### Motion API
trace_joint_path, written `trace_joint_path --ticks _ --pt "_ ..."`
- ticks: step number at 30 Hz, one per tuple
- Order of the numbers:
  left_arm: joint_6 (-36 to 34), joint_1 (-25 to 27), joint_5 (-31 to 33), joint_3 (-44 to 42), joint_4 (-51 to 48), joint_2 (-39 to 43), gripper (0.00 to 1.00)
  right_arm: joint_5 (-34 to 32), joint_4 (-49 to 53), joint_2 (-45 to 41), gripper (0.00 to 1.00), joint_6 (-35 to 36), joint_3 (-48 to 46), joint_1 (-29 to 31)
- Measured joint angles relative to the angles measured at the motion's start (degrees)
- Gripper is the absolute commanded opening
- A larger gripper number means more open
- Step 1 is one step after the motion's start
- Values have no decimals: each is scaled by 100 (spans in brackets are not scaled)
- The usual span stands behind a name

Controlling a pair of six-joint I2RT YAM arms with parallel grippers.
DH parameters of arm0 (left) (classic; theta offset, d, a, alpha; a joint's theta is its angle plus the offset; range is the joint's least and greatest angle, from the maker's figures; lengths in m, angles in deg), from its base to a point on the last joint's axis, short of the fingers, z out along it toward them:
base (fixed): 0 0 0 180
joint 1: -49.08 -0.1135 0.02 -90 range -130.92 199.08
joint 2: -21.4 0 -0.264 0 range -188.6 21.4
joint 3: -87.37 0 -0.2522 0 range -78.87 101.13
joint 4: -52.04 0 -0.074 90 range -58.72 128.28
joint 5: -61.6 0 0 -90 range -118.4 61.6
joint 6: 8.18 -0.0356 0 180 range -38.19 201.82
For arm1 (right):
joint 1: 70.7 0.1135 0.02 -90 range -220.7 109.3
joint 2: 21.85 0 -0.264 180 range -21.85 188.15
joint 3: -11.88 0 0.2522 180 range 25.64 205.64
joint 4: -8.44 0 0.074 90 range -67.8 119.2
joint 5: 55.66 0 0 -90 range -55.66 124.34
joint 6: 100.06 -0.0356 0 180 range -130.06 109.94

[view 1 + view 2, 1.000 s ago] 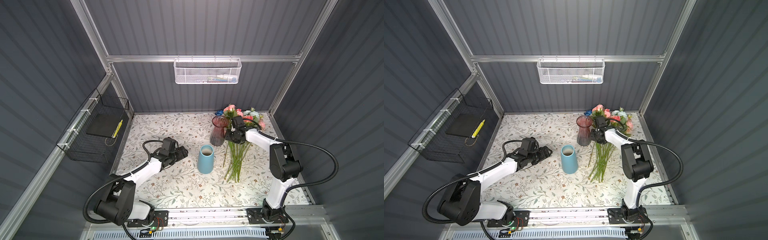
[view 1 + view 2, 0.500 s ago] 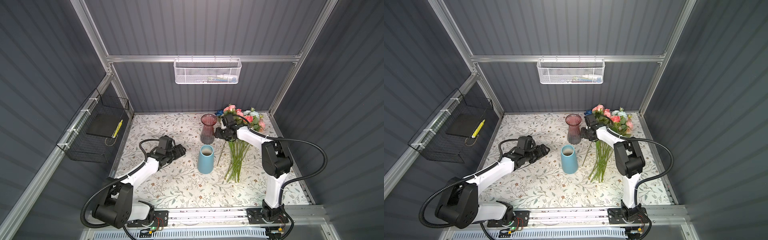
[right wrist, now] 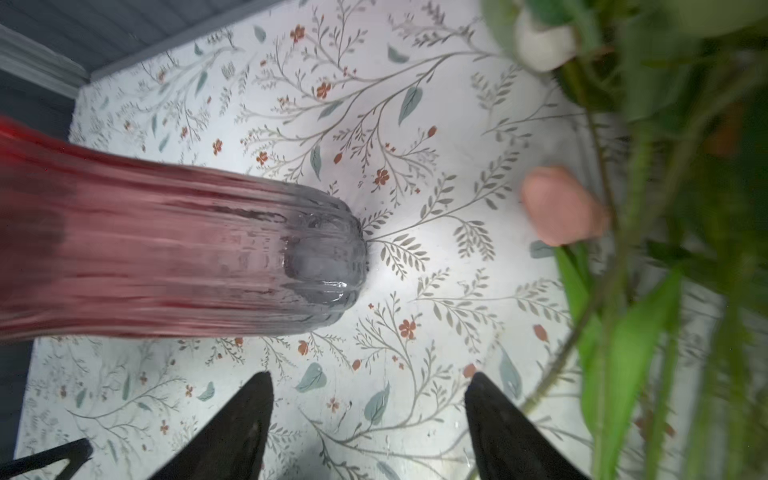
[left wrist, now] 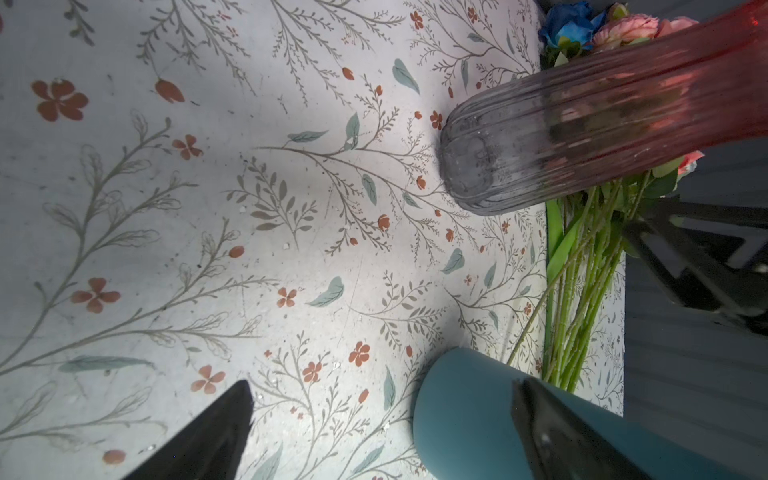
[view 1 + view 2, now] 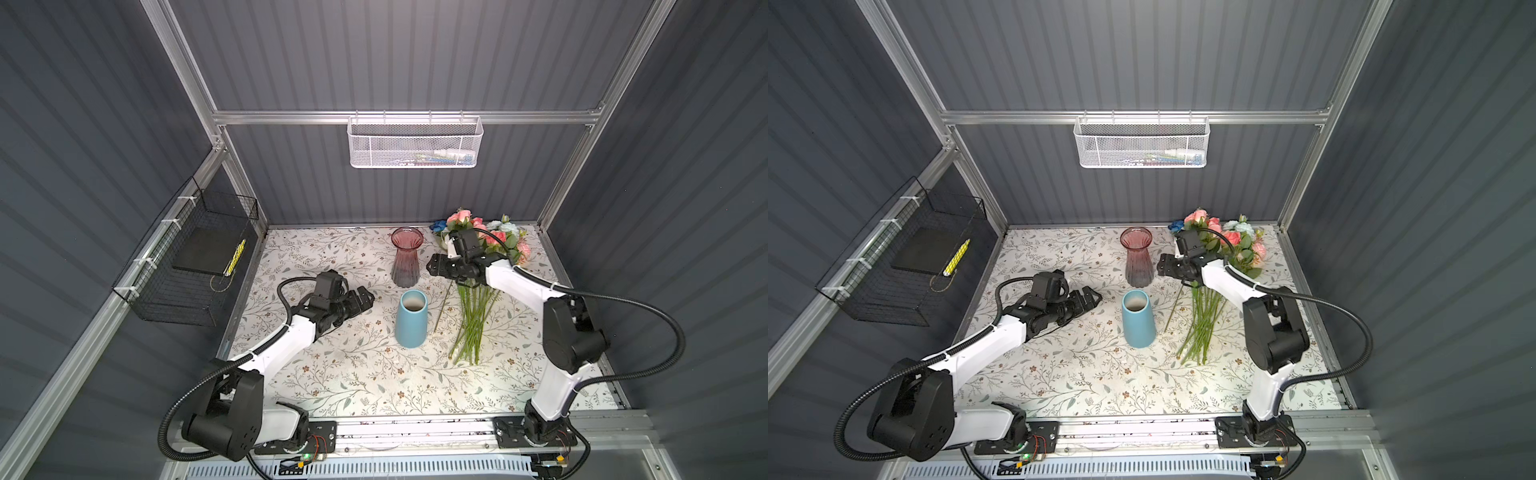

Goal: Arrange the flowers into the vase

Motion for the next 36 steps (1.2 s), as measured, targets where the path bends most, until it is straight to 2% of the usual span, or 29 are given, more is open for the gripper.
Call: trace_joint_path --ticks 2,5,9,13,17,21,27,31,36 --pt "-15 0 -17 0 0 35 100 74 -90 -282 73 -205 -157 -251" --pt "-35 0 -20 0 0 79 100 35 -44 -240 69 -393 -105 -544" --pt "-44 0 -15 -2 -4 101 100 -101 136 232 65 -557 26 -632" --pt "-63 0 -17 -2 -15 103 100 -127 387 782 56 -629 304 -588" --pt "-101 0 -15 -2 -44 111 100 -205 522 1069 40 -667 627 -568" --pt "-101 0 -2 -2 -87 179 100 -295 684 1154 29 -651 890 -568" --pt "-103 0 2 -2 -175 227 99 -315 802 1233 2 -520 1062 -568" --pt "-105 0 -22 -2 -216 269 100 -291 579 988 0 -411 739 -568" --pt "-144 0 -111 116 -466 577 100 -348 297 -105 0 -179 -28 -555"
